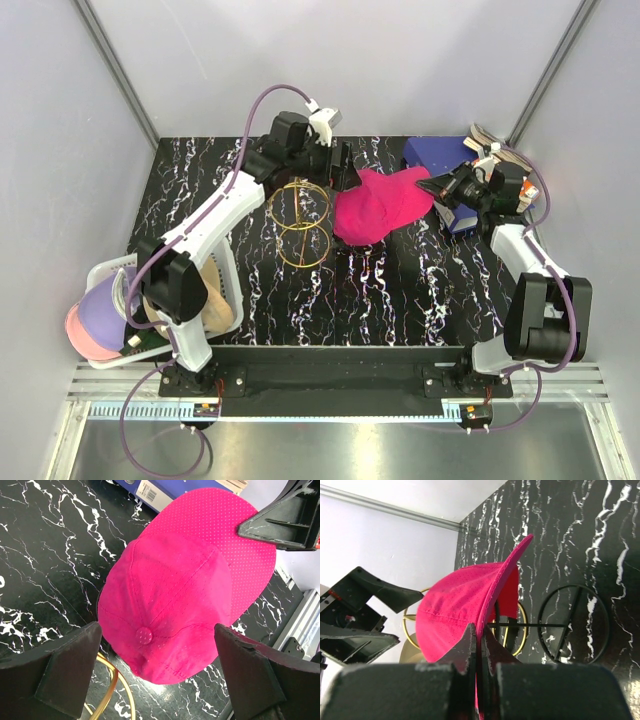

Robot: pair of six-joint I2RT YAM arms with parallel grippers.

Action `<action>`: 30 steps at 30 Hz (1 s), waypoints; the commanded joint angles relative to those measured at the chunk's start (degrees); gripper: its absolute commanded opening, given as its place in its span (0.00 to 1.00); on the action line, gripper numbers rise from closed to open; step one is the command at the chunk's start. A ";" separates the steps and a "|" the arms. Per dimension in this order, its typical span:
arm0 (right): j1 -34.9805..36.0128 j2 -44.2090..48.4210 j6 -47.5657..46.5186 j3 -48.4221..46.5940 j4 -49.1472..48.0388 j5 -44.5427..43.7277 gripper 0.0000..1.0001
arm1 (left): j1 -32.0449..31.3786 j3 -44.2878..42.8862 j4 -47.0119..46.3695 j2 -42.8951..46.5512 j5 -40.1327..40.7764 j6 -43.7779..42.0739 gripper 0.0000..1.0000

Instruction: Stack the hats

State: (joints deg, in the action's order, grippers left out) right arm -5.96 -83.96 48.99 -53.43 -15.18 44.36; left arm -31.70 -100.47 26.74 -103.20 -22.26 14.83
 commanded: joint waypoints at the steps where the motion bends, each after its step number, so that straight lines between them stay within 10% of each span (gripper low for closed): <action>1: -0.20 -0.85 -3.02 1.22 -0.20 -0.68 0.01 | -0.38 0.80 -2.31 1.42 0.38 -1.03 0.99; 8: -0.20 -0.76 -4.96 -0.36 2.34 0.03 0.21 | -0.46 2.29 -2.22 0.45 0.90 -1.03 0.99; 12: -0.20 0.64 -5.22 -0.71 3.49 -0.15 0.66 | -0.55 2.91 -1.96 0.89 1.69 -1.65 0.99; 17: -0.28 3.63 -8.55 -1.41 8.76 -5.23 0.90 | -0.55 3.61 -1.87 0.98 1.96 -1.65 0.99; 30: -0.55 12.24 -16.65 -3.70 24.06 -27.74 0.97 | -0.55 1.15 -1.78 1.86 2.40 -1.73 0.99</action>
State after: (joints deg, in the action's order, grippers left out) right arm -6.35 -74.63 35.57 -55.09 5.87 23.68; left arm -32.03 -96.92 27.29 -103.24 -20.95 13.78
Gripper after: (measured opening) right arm 0.970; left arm 0.987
